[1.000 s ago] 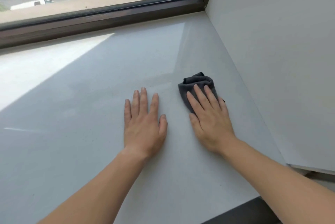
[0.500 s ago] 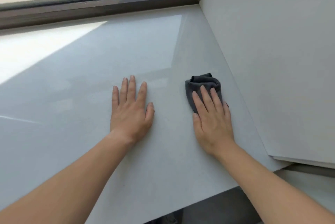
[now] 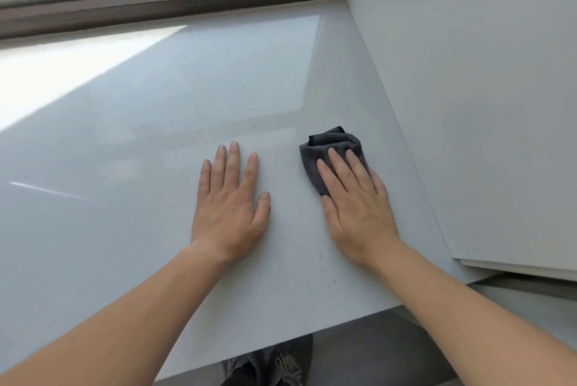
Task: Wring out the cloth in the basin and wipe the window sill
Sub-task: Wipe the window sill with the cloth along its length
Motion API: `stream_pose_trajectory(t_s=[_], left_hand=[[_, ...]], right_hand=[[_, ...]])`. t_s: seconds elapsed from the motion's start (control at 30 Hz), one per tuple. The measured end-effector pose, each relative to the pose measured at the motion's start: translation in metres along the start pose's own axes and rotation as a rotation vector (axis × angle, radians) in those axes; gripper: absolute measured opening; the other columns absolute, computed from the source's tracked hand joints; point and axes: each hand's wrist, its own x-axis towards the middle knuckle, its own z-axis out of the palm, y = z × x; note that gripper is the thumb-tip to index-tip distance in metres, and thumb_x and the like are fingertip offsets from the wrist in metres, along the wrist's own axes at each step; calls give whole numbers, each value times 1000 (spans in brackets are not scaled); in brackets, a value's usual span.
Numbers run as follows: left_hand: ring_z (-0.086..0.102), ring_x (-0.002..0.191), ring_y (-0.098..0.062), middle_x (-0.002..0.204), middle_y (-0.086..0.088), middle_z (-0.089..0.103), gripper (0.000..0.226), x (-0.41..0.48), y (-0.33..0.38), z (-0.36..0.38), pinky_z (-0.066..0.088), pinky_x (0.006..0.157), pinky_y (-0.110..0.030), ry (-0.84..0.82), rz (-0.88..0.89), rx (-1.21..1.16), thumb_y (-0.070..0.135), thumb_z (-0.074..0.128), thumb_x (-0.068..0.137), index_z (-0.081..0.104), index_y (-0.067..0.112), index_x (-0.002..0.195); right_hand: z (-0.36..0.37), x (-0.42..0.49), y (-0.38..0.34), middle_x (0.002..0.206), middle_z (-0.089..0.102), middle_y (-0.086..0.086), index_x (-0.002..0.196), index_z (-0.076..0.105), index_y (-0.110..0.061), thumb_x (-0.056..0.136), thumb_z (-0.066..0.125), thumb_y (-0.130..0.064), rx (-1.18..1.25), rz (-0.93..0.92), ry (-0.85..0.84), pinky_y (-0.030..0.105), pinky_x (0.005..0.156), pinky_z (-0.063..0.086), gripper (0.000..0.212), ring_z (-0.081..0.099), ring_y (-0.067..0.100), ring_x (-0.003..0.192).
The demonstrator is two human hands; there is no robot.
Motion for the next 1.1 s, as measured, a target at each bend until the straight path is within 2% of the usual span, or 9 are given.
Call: stream_pose_trajectory(t_s=[0.17, 0.27, 0.43, 0.63, 0.7, 0.87, 0.93, 1.03, 1.1], left_hand=[[-18, 151, -20, 166, -8, -9, 73, 0, -2, 1, -11, 121, -42, 7, 4, -4, 51, 18, 91, 7, 21, 158], [-17, 151, -21, 166, -8, -7, 74, 0, -2, 1, -10, 122, -43, 14, 5, -3, 51, 19, 92, 9, 20, 158], [-18, 151, -22, 166, -9, -8, 76, 0, -1, 0, -12, 121, -42, -1, -4, 5, 53, 14, 90, 7, 20, 158], [-18, 151, -21, 166, -9, -7, 70, -19, 8, -3, -13, 121, -38, 0, 51, -41, 50, 18, 95, 8, 21, 158], [-16, 151, -21, 166, -10, -6, 68, -32, 18, 0, -10, 122, -40, -2, 104, -56, 49, 20, 97, 11, 20, 158], [-11, 152, -23, 166, -9, -3, 67, -49, 28, 17, -3, 122, -44, -19, 178, 37, 49, 21, 98, 11, 20, 158], [-11, 152, -23, 166, -9, -3, 67, -50, 26, 19, -1, 123, -45, -21, 179, 65, 49, 22, 98, 10, 20, 158], [-12, 152, -22, 166, -8, -4, 68, -49, 26, 18, -3, 123, -44, -29, 183, 59, 49, 21, 98, 9, 21, 158], [-13, 152, -22, 166, -8, -4, 68, -49, 26, 18, -5, 123, -44, -30, 187, 54, 49, 20, 97, 8, 21, 158]], right_hand=[[-19, 56, 36, 168, -4, -7, 160, 7, -28, 104, 23, -36, 52, 314, 51, 47, 124, 4, 59, -7, 16, 154], [-10, 22, 7, 168, -5, -5, 160, 4, -27, 103, 21, -38, 24, 241, 37, 48, 124, 3, 61, -9, 18, 154], [0, -46, 5, 168, 1, -7, 160, 12, -28, 101, 23, -39, -34, -95, -65, 41, 123, -2, 60, -7, 14, 154], [-7, -14, 34, 168, -3, -6, 160, 6, -27, 99, 19, -38, 35, 307, 47, 47, 124, 5, 63, -8, 16, 154], [0, -36, 8, 169, -4, -4, 160, 5, -26, 99, 18, -39, 28, 271, 48, 49, 124, 5, 64, -8, 19, 154], [10, -107, -8, 168, 9, -3, 159, 20, -25, 100, 30, -37, -23, -79, -43, 49, 122, 14, 61, 3, 20, 155], [7, -96, 17, 168, 6, -6, 159, 18, -27, 99, 28, -37, -37, -18, -31, 47, 123, 13, 62, 0, 16, 155], [-4, -73, 44, 168, 0, -7, 160, 11, -26, 99, 22, -35, 2, 230, 24, 44, 124, 8, 63, -6, 14, 154], [-3, -79, 48, 168, -3, -8, 160, 8, -25, 99, 20, -34, -14, 236, 17, 40, 124, 1, 63, -9, 13, 154]])
